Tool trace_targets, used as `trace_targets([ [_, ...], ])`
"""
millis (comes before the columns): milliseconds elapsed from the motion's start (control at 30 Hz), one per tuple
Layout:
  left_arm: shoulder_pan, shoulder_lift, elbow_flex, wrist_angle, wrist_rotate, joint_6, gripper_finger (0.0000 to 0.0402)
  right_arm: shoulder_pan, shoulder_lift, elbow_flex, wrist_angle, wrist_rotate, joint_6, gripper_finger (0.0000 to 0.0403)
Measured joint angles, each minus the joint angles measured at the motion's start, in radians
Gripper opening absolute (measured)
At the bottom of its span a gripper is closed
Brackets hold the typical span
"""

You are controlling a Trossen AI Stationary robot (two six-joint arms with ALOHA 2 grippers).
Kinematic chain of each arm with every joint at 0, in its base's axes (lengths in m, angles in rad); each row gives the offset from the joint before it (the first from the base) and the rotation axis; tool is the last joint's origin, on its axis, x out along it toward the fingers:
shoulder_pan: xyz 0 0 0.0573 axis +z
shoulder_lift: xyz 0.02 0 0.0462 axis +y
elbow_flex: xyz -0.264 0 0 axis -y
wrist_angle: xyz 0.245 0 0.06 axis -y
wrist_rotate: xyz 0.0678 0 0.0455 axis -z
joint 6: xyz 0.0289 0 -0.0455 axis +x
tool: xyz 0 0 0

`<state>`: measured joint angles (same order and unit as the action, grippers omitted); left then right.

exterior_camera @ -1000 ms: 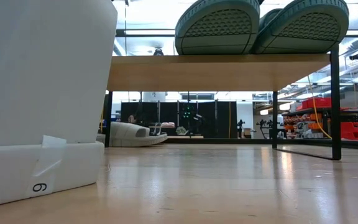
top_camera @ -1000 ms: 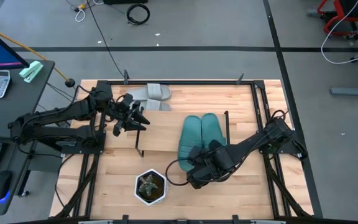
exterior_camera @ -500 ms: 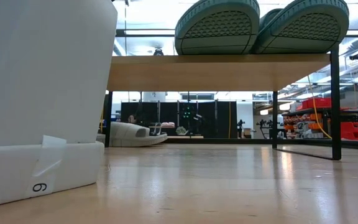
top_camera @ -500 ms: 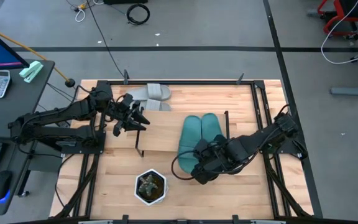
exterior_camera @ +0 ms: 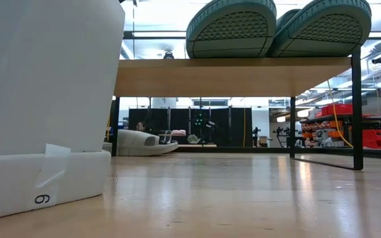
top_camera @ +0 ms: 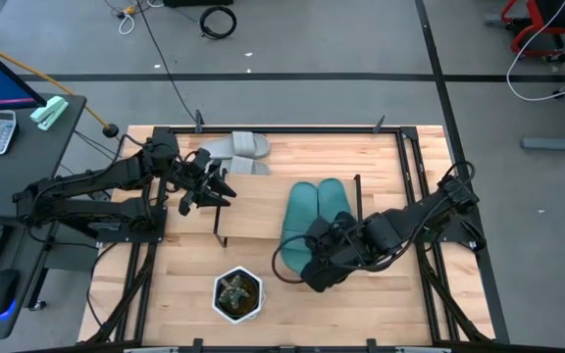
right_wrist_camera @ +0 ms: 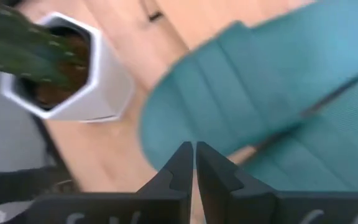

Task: Pick and place slides into the shelf
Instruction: Put the green slide on the shelf

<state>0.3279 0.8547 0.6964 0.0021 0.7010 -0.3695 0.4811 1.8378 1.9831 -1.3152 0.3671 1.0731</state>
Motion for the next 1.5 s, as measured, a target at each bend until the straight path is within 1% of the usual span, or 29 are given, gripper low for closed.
trace_targets([
  [200, 0.000, 0.000, 0.000, 0.000, 0.000, 0.015, 0.0172, -0.001, 0.000, 0.000, 0.212, -0.002, -0.063, 0.0027],
  [267, 0.000, 0.000, 0.000, 0.001, 0.000, 0.015, 0.0172, -0.001, 0.004, 0.001, 0.251, -0.001, -0.079, 0.0027],
  [400, 0.000, 0.000, 0.000, 0.002, 0.000, 0.016, 0.0172, 0.001, 0.022, 0.000, 0.229, -0.008, -0.079, 0.0027],
  [533, 0.000, 0.000, 0.000, 0.002, 0.000, 0.017, 0.0172, 0.003, 0.052, 0.000, 0.240, -0.042, -0.075, 0.0027],
  [633, 0.000, 0.000, 0.000, 0.003, 0.000, 0.018, 0.0172, 0.015, 0.077, 0.000, 0.236, -0.049, -0.075, 0.0027],
  [767, 0.000, 0.000, 0.000, 0.002, 0.000, 0.018, 0.0172, 0.018, 0.096, 0.000, 0.193, -0.064, -0.070, 0.0022],
  [967, 0.000, 0.000, 0.000, 0.002, 0.000, 0.019, 0.0172, 0.018, 0.118, -0.001, 0.101, -0.042, -0.048, 0.0006],
  [1300, 0.000, 0.000, 0.000, 0.002, 0.000, 0.026, 0.0172, 0.012, 0.135, -0.002, 0.072, -0.022, -0.054, 0.0009],
  [1500, 0.000, 0.000, 0.000, 0.002, 0.000, 0.026, 0.0172, -0.001, 0.135, -0.050, 0.075, -0.020, -0.043, 0.0004],
])
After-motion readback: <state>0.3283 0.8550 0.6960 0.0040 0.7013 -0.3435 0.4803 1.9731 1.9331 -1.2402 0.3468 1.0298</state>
